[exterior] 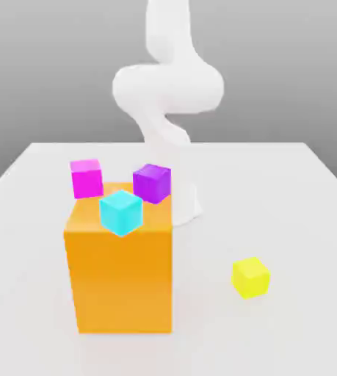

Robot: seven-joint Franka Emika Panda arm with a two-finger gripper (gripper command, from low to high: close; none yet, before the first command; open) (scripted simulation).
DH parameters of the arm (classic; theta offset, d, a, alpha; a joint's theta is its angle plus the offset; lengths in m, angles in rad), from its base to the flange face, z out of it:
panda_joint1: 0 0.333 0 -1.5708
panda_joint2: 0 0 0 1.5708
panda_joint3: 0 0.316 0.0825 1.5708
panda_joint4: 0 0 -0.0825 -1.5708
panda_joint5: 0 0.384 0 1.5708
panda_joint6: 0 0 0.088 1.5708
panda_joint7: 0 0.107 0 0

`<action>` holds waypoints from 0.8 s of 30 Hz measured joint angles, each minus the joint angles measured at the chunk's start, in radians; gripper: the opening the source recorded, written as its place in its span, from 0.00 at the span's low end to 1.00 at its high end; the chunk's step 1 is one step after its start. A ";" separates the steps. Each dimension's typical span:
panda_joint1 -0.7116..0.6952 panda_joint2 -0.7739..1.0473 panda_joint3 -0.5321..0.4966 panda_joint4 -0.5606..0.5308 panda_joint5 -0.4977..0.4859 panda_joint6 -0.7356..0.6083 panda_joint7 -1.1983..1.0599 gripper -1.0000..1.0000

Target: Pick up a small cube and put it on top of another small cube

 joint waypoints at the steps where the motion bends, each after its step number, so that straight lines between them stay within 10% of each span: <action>1: 0.018 0.034 0.000 -0.028 0.017 0.025 -0.006 0.50; 15: 0.222 0.456 0.121 -0.374 0.141 0.337 -0.018 0.50; 24: 0.261 0.709 0.219 -0.549 -0.018 0.544 0.134 0.50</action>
